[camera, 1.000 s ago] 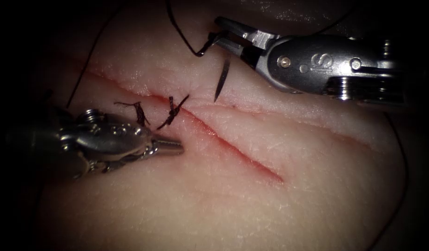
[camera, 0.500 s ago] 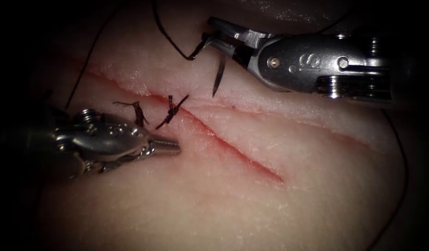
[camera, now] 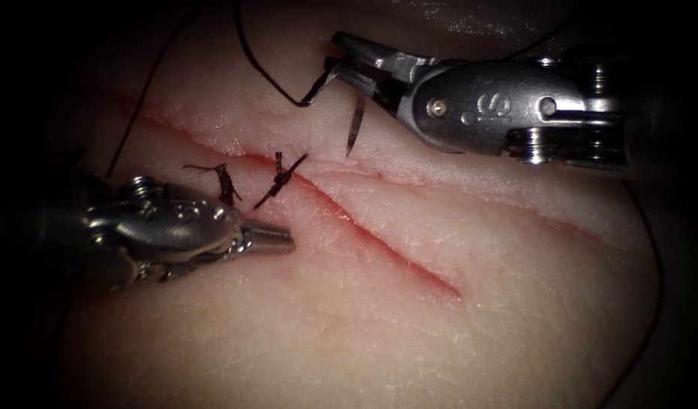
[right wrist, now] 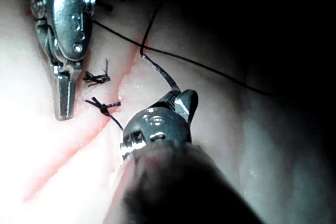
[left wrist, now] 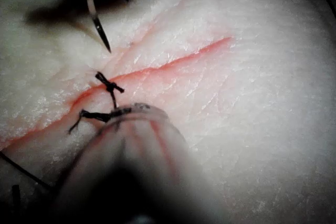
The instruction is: Wound Closure
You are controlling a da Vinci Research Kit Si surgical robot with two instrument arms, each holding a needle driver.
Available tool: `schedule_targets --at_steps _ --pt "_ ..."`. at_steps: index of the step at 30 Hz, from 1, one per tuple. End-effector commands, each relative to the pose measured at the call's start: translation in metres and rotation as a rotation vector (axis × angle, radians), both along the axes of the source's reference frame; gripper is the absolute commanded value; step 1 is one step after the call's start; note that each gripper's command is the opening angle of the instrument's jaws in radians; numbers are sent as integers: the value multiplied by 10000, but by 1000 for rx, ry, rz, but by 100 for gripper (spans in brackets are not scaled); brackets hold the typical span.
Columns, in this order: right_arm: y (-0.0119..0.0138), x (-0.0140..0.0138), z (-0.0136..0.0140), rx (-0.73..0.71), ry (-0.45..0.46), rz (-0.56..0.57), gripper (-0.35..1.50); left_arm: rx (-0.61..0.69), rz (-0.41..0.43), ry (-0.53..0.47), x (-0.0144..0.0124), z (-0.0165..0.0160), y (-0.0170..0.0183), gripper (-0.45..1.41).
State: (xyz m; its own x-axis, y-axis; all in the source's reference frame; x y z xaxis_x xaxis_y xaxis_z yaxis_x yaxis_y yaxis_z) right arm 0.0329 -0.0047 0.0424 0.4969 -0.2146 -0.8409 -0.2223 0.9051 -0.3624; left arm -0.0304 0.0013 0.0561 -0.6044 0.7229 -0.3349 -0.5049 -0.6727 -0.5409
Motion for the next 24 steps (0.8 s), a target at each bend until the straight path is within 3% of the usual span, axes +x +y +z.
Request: schedule_targets --at_steps 1,15,24 --pt "-2 9 5 -10 3 -5 -35 1 0 0 -5 5 -3 -5" --pt "-56 18 36 -67 -109 -22 -35 4 2 -1 -4 2 -2 -5" --pt "-88 15 50 14 -142 18 -35 -1 1 1 -1 3 -2 -6"
